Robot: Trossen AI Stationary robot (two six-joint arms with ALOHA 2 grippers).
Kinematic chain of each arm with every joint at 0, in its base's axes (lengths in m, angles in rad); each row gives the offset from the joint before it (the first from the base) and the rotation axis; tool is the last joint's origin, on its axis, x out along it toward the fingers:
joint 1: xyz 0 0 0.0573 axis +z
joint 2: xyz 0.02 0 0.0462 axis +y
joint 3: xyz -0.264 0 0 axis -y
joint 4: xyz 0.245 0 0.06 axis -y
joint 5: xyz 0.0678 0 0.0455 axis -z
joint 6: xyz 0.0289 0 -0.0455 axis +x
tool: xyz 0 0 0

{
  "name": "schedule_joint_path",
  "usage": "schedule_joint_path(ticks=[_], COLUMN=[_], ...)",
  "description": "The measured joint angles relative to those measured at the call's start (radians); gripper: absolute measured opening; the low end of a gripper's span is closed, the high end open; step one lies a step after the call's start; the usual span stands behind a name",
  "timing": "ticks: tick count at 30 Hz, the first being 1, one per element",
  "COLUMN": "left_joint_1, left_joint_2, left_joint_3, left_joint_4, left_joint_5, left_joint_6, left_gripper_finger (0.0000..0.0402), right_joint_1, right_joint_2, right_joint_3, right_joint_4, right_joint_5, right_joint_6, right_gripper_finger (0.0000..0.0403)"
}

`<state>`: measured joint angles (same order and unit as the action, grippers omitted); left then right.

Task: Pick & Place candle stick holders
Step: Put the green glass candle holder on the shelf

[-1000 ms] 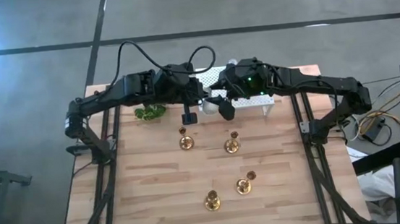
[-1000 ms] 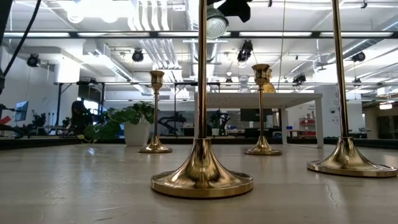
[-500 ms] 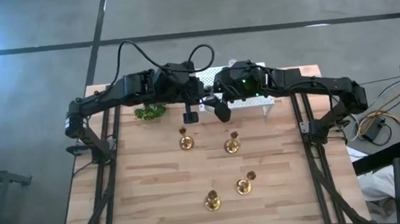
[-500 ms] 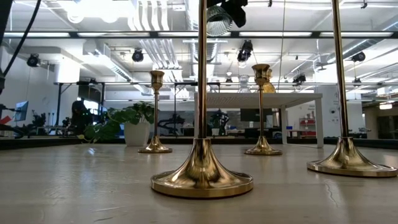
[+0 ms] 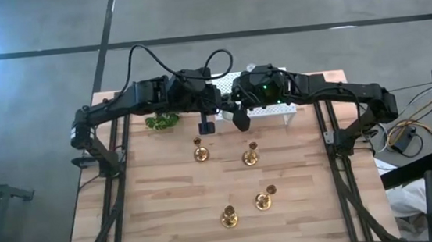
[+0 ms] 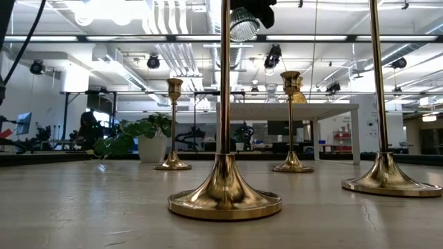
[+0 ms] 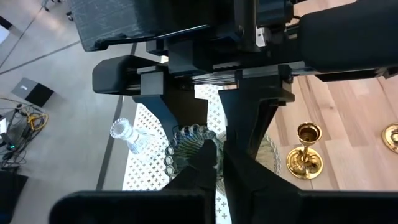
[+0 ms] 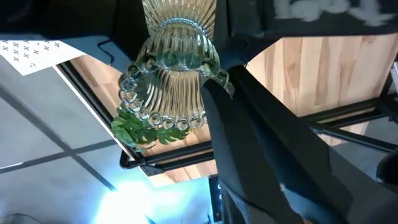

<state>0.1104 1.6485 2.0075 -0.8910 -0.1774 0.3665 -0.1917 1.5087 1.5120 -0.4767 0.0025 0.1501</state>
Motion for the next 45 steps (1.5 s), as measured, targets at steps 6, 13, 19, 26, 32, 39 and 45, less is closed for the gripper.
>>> schedule_joint_path(ticks=[6,13,19,26,32,39,45], left_joint_1=[0.000,0.004,0.013,0.019,0.019,0.019,0.018], left_joint_2=[-0.003,-0.033,-0.104,-0.270,-0.410,-0.499,-0.526], left_joint_3=[0.001,0.000,-0.059,-0.320,-0.583,-0.764,-0.780], left_joint_4=[0.007,0.001,0.107,0.407,0.729,0.934,0.951], left_joint_5=[-0.065,-0.139,-0.138,-0.138,-0.136,-0.137,-0.137], left_joint_6=[-0.060,-0.121,-0.142,-0.143,-0.135,-0.134,-0.133], left_gripper_finger=[0.0083,0.0144,0.0178,0.0183,0.0183,0.0183,0.0183], right_joint_1=[0.000,0.054,0.150,0.188,0.121,0.004,-0.049], right_joint_2=[-0.020,-0.099,-0.201,-0.274,-0.262,-0.185,-0.117], right_joint_3=[-0.002,-0.044,-0.258,-0.523,-0.587,-0.584,-0.600], right_joint_4=[-0.035,0.004,0.311,0.572,0.623,0.646,0.756], right_joint_5=[0.092,0.323,0.543,0.660,0.640,0.530,0.516], right_joint_6=[-0.007,-0.020,-0.031,0.012,0.013,0.008,0.002], right_gripper_finger=[0.0119,0.0119,0.0119,0.0119,0.0119,0.0119,0.0119])
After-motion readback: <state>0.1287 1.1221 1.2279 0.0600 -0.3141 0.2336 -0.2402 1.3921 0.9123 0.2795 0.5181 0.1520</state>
